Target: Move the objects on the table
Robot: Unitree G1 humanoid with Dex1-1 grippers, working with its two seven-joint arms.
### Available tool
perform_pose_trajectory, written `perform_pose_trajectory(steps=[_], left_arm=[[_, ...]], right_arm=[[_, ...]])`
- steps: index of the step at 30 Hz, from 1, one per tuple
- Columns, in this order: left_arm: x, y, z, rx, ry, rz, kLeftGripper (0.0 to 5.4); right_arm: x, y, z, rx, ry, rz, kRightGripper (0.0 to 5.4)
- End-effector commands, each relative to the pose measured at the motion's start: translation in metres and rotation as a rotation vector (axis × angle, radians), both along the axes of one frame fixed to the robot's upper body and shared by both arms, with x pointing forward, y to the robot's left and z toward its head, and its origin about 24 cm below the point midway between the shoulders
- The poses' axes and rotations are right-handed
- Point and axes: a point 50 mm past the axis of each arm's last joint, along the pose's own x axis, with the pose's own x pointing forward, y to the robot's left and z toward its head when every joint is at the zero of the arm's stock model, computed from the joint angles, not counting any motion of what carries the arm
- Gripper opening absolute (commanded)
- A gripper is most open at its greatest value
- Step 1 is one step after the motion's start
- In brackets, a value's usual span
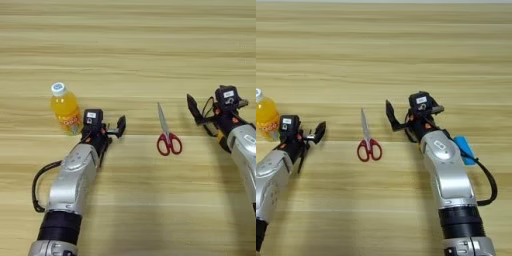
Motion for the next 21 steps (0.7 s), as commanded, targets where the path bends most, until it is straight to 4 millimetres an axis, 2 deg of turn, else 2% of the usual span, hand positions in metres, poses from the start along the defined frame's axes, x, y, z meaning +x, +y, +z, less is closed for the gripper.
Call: perform_pose_trajectory(steps=[1,6,15,21], left_arm=[[0.001,-0.002,0.008,-0.03,-0.054,-0.007,4.97],[0.002,-0.004,0.021,-0.062,-0.148,-0.025,5.38],[-0.001,-0.011,0.045,-0.106,-0.327,-0.076,5.38],[-0.007,-0.014,0.068,-0.118,-0.49,-0.09,5.38]], right_arm=[[0.003,0.0,0.0,0.01,-0.011,0.004,5.4],[0.004,0.001,-0.002,0.008,-0.007,0.012,5.4],[0.004,0.002,-0.004,0.004,-0.003,0.02,5.4],[0.004,0.002,-0.005,0.003,-0.001,0.022,5.4]])
